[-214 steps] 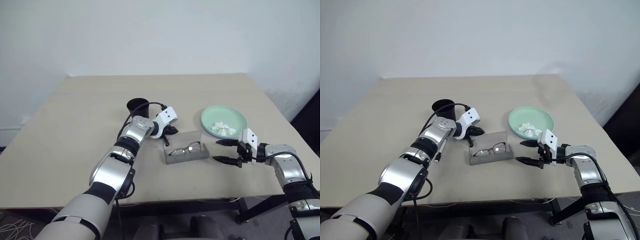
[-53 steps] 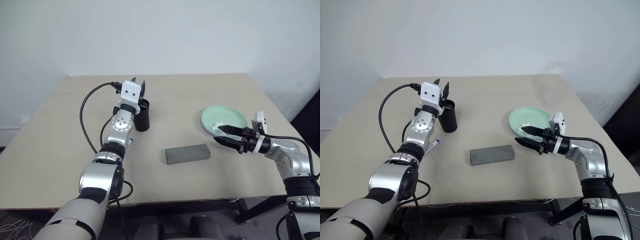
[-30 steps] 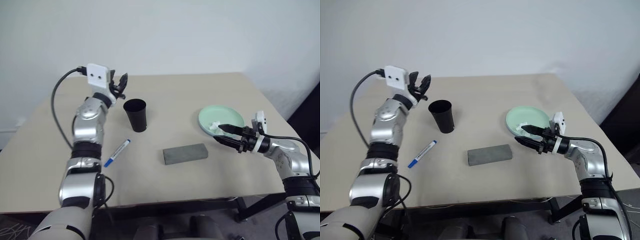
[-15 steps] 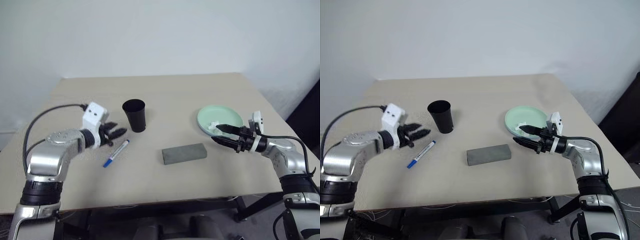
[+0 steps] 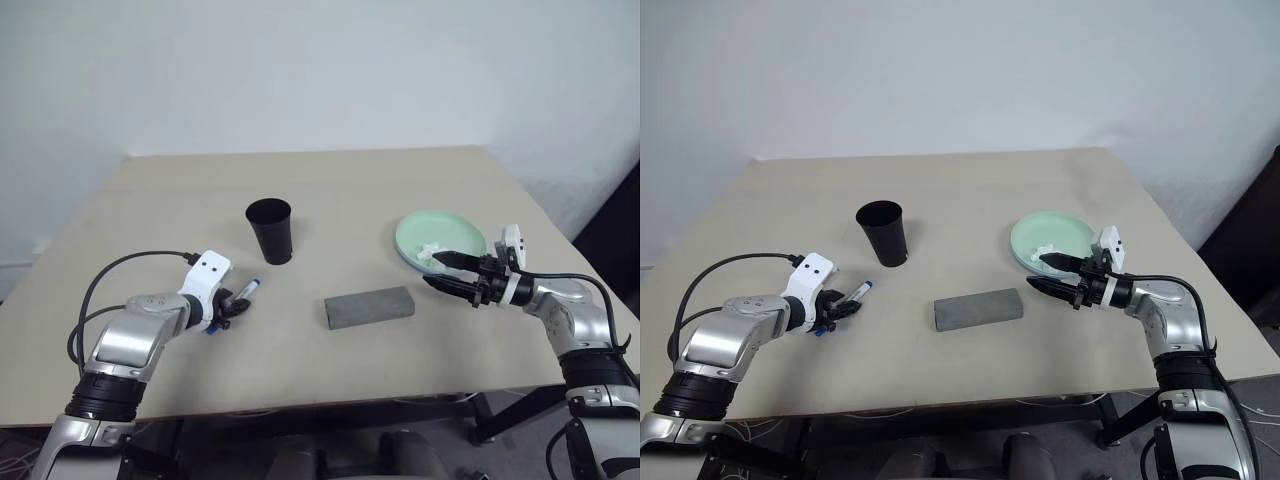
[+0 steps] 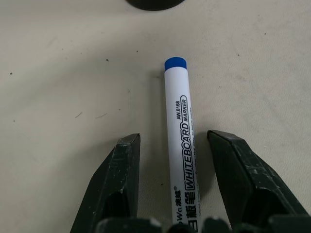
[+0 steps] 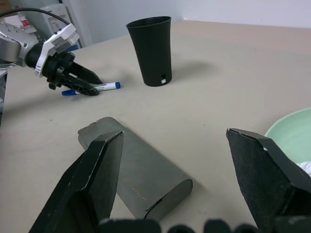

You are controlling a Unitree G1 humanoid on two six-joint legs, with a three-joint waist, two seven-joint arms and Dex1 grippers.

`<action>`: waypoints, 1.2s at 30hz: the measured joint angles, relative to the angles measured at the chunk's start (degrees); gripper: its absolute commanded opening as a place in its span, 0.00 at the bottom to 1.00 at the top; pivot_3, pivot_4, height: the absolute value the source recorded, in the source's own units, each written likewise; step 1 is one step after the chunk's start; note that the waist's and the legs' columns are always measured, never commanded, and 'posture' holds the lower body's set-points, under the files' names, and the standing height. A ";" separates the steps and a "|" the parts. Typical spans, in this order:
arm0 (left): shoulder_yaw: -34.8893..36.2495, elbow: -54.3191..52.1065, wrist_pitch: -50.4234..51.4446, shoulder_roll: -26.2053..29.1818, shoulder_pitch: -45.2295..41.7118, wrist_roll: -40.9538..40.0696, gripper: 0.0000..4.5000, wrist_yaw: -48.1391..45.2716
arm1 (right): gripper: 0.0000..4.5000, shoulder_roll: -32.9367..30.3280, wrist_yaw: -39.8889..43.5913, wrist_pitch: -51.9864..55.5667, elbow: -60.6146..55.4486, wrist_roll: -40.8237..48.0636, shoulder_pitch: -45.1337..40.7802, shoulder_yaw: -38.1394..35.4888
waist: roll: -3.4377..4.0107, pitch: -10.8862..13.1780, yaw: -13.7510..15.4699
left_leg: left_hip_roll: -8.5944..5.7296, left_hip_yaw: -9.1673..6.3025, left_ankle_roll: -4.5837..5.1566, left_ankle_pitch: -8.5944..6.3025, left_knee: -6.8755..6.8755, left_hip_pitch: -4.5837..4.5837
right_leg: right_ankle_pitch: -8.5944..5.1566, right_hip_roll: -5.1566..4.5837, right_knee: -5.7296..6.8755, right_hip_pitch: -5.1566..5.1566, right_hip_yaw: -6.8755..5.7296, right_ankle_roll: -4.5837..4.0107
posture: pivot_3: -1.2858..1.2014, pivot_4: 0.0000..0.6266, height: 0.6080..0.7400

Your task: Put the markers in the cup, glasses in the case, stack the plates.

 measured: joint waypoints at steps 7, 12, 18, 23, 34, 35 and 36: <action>-0.90 1.56 -1.94 -1.01 -0.65 0.87 0.03 -1.11 | 0.82 0.29 -0.38 -0.51 -0.01 -0.07 0.14 -0.01 | 0.05 -0.02 0.27 | 0.02 0.02 -0.35 0.02 0.00 0.10 | 0.00 0.00 0.08 0.05 -0.01 -0.02 | 0.52 0.00 1.00; -0.58 1.15 -3.27 -2.31 -0.72 0.33 0.03 -2.98 | 0.82 0.28 -0.57 -0.87 0.00 -0.11 0.46 -0.01 | 0.05 -0.02 0.73 | 0.03 0.03 -0.35 0.04 0.00 0.07 | 0.00 0.00 0.08 0.01 0.00 -0.02 | 0.52 0.00 1.00; 0.98 -7.10 -11.57 -6.73 -1.02 -6.23 0.03 -10.42 | 0.82 0.42 -0.76 -1.00 0.10 -0.24 0.42 0.02 | 0.03 -0.01 0.97 | 0.00 0.01 -0.25 0.00 -0.01 -0.06 | 0.01 -0.01 -0.02 -0.06 0.00 -0.02 | 0.52 0.00 1.00; 2.75 -7.06 -17.72 -12.16 -5.75 -8.71 0.03 -11.05 | 0.82 0.76 -1.06 -1.39 0.50 -0.56 0.19 0.21 | 0.02 0.00 0.97 | -0.02 -0.01 -0.04 0.13 0.00 -0.04 | 0.01 0.03 -0.03 0.00 0.00 -0.02 | 0.52 0.00 1.00; 8.98 30.50 -58.78 -23.71 -29.43 6.43 0.03 16.36 | 0.82 1.29 -1.17 -2.66 2.31 -1.25 -0.78 0.43 | -0.02 -0.01 1.00 | -0.08 -0.04 0.09 0.22 0.04 0.02 | 0.09 0.03 -0.11 0.20 0.03 0.07 | 0.52 0.00 1.00; 8.99 35.62 -62.09 -23.72 -31.04 8.00 0.03 18.72 | 0.82 1.35 -1.20 -2.78 2.30 -1.33 -0.83 0.42 | -0.02 -0.01 0.99 | -0.08 -0.04 0.09 0.22 0.03 0.00 | 0.10 0.04 -0.13 0.19 0.02 0.09 | 0.52 0.00 1.00; 9.02 39.04 -64.38 -23.70 -31.80 8.98 0.03 20.26 | 0.82 1.39 -1.20 -2.91 2.30 -1.38 -0.84 0.41 | -0.02 -0.01 0.98 | -0.08 -0.03 0.09 0.21 0.02 0.00 | 0.10 0.04 -0.14 0.18 0.02 0.10 | 0.52 0.00 1.00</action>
